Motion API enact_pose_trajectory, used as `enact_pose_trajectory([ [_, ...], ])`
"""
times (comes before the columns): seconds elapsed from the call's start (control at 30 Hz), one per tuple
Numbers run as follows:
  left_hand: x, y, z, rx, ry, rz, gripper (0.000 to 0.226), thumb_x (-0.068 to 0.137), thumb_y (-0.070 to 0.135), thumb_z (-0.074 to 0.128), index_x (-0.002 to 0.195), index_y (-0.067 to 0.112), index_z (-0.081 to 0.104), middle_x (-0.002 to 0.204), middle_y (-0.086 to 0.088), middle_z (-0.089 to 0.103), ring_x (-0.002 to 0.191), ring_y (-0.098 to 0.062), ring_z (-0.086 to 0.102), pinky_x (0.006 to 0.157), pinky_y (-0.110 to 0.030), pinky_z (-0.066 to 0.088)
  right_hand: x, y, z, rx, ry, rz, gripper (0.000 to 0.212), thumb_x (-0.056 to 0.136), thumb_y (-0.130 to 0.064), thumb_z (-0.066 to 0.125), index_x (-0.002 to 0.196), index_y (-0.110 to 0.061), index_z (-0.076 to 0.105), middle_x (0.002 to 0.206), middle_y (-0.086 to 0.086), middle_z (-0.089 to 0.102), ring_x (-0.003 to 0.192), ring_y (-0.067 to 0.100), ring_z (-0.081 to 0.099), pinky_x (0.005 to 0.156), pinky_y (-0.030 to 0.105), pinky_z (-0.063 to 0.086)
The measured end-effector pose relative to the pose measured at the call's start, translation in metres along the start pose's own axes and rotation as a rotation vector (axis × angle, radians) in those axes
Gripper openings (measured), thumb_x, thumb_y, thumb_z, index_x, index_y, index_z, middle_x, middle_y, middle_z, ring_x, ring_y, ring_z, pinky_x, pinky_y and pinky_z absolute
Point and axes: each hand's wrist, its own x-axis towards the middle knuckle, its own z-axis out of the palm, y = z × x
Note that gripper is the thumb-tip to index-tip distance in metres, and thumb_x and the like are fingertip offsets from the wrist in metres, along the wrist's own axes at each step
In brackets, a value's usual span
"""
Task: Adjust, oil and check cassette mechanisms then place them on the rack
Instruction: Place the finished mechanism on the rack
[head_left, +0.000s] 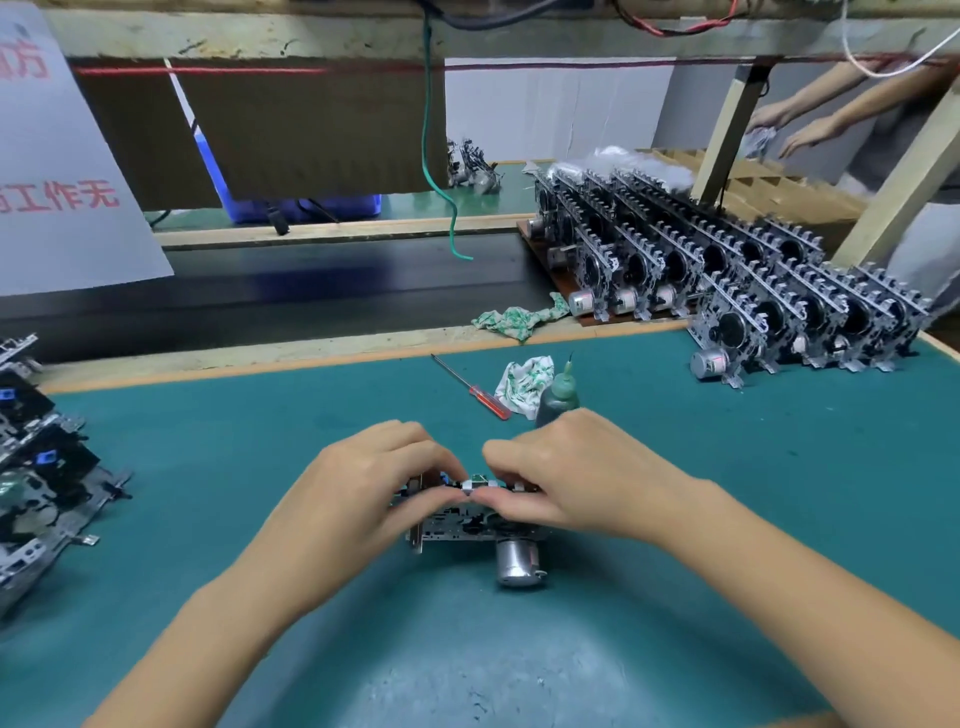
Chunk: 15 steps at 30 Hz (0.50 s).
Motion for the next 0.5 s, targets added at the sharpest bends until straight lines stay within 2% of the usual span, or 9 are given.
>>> enact_pose_trajectory([
  [0.07, 0.009, 0.001, -0.004, -0.017, -0.061, 0.056, 0.032, 0.086, 0.050, 0.056, 0.086, 0.021, 0.071, 0.077, 0.014, 0.059, 0.072, 0.002, 0.049, 0.065, -0.013, 0.040, -0.010, -0.003, -0.003, 0.028, 0.050, 0.014, 0.034, 0.083, -0.031, 0.068, 0.060, -0.011, 0.052, 0.044, 0.003, 0.049, 0.039, 0.027, 0.041, 0.039, 0.026, 0.028],
  [0.17, 0.035, 0.015, -0.013, -0.035, -0.170, 0.212, 0.031, 0.088, 0.046, 0.050, 0.088, 0.023, 0.071, 0.079, 0.013, 0.059, 0.074, 0.003, 0.049, 0.067, -0.013, 0.041, -0.032, -0.004, -0.017, 0.126, 0.128, 0.086, 0.037, 0.086, -0.036, 0.057, 0.057, -0.015, 0.048, 0.044, -0.003, 0.041, 0.044, 0.016, 0.026, 0.040, 0.026, 0.028],
  [0.2, 0.047, 0.023, -0.016, -0.047, -0.182, 0.273, 0.029, 0.089, 0.043, 0.050, 0.089, 0.022, 0.070, 0.080, 0.012, 0.059, 0.074, 0.002, 0.049, 0.067, -0.013, 0.041, -0.041, -0.001, -0.026, 0.186, 0.165, 0.124, 0.036, 0.086, -0.038, 0.053, 0.057, -0.017, 0.046, 0.046, -0.007, 0.036, 0.046, 0.011, 0.024, 0.042, 0.023, 0.027],
  [0.3, 0.093, 0.049, -0.017, -0.056, -0.200, 0.450, 0.019, 0.091, 0.033, 0.058, 0.090, 0.017, 0.070, 0.080, 0.008, 0.059, 0.071, -0.002, 0.048, 0.066, -0.015, 0.038, -0.063, 0.017, -0.059, 0.294, 0.213, 0.256, 0.037, 0.085, -0.043, 0.051, 0.056, -0.024, 0.036, 0.047, -0.010, 0.024, 0.045, 0.007, 0.025, 0.047, 0.011, 0.022],
  [0.43, 0.170, 0.066, 0.002, -0.047, -0.273, 0.525, 0.010, 0.089, 0.023, 0.066, 0.093, 0.014, 0.069, 0.082, 0.007, 0.059, 0.073, -0.008, 0.052, 0.068, -0.023, 0.040, -0.077, 0.061, -0.091, 0.241, 0.191, 0.430, 0.055, 0.085, -0.055, 0.052, 0.050, -0.016, 0.037, 0.043, -0.005, 0.031, 0.041, 0.007, 0.030, 0.045, 0.013, 0.027],
  [0.5, 0.214, 0.068, 0.020, 0.066, -0.300, 0.532, 0.009, 0.089, 0.023, 0.066, 0.094, 0.017, 0.068, 0.081, 0.008, 0.059, 0.073, -0.009, 0.051, 0.069, -0.026, 0.041, -0.075, 0.091, -0.091, 0.191, 0.192, 0.528, 0.053, 0.083, -0.051, 0.054, 0.048, -0.016, 0.036, 0.039, -0.005, 0.032, 0.040, 0.009, 0.033, 0.045, 0.015, 0.029],
])
